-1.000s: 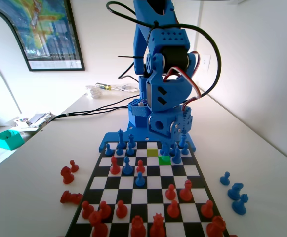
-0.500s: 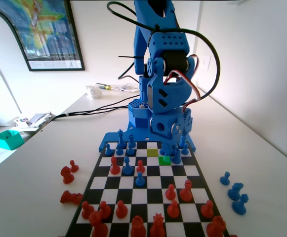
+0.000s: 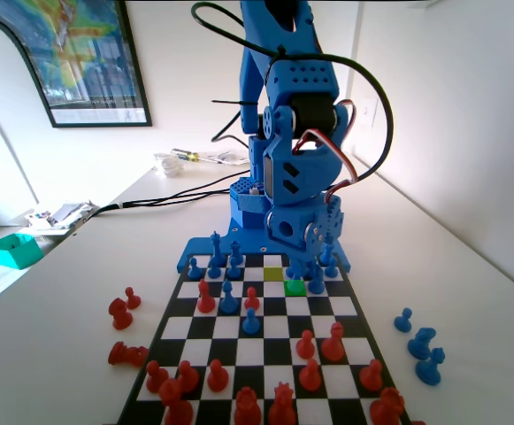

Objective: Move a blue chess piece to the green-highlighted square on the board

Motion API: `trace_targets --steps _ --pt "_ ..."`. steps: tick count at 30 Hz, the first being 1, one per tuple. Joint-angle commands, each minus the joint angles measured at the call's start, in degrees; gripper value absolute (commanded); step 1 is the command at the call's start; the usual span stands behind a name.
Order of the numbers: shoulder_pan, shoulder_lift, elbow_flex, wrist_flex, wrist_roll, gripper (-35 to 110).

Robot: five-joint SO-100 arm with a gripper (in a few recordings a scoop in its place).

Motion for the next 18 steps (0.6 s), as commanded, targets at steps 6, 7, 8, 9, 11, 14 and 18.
trace_targets --steps 6,7,8,9,11,14,18 --pt "-0.09 0.70 -3.52 1.05 0.00 14" --pt "0.09 0.70 -4.13 1.76 0.00 14" --pt "0.26 0.70 -4.83 2.55 -0.35 14" --pt "0.44 0.70 -5.62 3.25 -0.44 14" --pt "1.32 0.70 -8.17 7.65 -2.81 15" --pt "2.11 1.05 -11.95 12.39 -3.87 14" --pt "2.72 2.37 -18.28 21.45 -4.13 12"
